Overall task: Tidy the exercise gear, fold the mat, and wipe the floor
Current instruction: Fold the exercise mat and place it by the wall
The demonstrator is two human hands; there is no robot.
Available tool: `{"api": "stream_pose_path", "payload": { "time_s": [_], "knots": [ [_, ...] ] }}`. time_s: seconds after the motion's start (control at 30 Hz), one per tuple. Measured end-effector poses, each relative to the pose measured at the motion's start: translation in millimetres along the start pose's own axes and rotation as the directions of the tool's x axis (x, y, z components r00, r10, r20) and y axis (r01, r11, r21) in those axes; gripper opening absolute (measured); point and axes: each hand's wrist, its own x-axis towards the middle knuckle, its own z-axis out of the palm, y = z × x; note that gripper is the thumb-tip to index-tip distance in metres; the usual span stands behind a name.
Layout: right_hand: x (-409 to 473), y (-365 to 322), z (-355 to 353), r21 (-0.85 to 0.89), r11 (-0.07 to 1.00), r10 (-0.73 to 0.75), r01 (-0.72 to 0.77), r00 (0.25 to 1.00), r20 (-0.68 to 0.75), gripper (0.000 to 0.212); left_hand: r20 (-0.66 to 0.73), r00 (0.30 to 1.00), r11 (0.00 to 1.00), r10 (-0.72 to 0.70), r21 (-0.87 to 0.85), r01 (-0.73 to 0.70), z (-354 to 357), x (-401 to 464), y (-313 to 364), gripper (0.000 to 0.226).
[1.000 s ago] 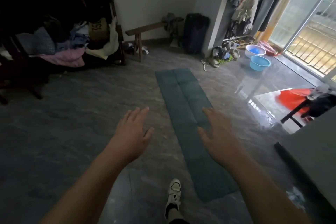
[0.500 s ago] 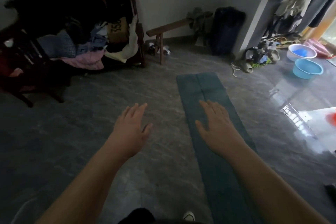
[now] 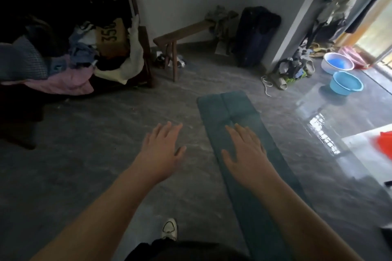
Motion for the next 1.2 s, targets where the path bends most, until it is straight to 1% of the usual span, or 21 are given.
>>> {"api": "stream_pose_path", "payload": {
  "time_s": [0.1,0.23,0.3,0.37,0.43,0.53,0.63,0.7,0.8,0.87,0.93,1.0,1.1,1.17,1.2],
  "knots": [
    [33,6,-10,0.025,0.992,0.125,-0.124,0.992,-0.014,0.067,0.066,0.992,0.994,0.106,0.015,-0.107,-12,63,8,0.069],
    [53,41,-23,0.084,0.951,0.301,-0.297,0.953,-0.039,0.067,0.139,0.957,0.966,0.256,-0.001,-0.258,-7,136,42,0.070],
    [64,65,-29,0.102,0.922,0.379,-0.373,0.924,-0.050,0.068,0.176,0.925,0.940,0.336,0.001,-0.341,1,170,63,0.077],
    [81,91,-33,0.115,0.896,0.438,-0.428,0.895,-0.082,0.069,0.183,0.899,0.914,0.398,0.006,-0.406,13,206,82,0.085],
    [102,114,-35,0.132,0.878,0.473,-0.459,0.875,-0.102,0.069,0.182,0.890,0.904,0.418,0.009,-0.427,19,240,102,0.084],
    [139,145,-40,0.148,0.867,0.490,-0.475,0.867,-0.087,0.070,0.200,0.867,0.884,0.456,0.014,-0.468,17,285,130,0.081],
    [174,164,-47,0.157,0.855,0.508,-0.494,0.860,-0.058,0.071,0.210,0.863,0.876,0.460,0.052,-0.480,9,329,147,0.071],
    [191,174,-50,0.189,0.838,0.530,-0.511,0.845,-0.065,0.070,0.216,0.857,0.866,0.468,0.079,-0.493,9,355,156,0.071],
    [207,189,-51,0.254,0.791,0.589,-0.556,0.805,-0.072,0.068,0.309,0.820,0.849,0.483,0.063,-0.524,25,390,174,0.073],
    [208,202,-45,0.278,0.737,0.652,-0.616,0.756,-0.050,0.068,0.386,0.778,0.829,0.496,0.057,-0.557,42,410,190,0.069],
    [203,214,-40,0.295,0.668,0.722,-0.683,0.691,-0.033,0.068,0.438,0.722,0.788,0.536,0.048,-0.614,59,426,212,0.069],
    [194,225,-37,0.302,0.584,0.795,-0.753,0.606,-0.028,0.069,0.477,0.653,0.737,0.588,0.018,-0.676,74,438,235,0.068],
    [179,228,-34,0.321,0.444,0.888,-0.837,0.459,-0.032,0.070,0.551,0.518,0.646,0.654,-0.051,-0.762,91,453,265,0.068],
    [173,223,-32,0.353,0.349,0.932,-0.868,0.359,-0.039,0.068,0.575,0.440,0.580,0.690,-0.076,-0.811,100,463,280,0.069],
    [173,220,-30,0.368,0.311,0.946,-0.876,0.322,-0.032,0.068,0.587,0.404,0.549,0.702,-0.083,-0.832,104,469,286,0.069]
  ]
}}
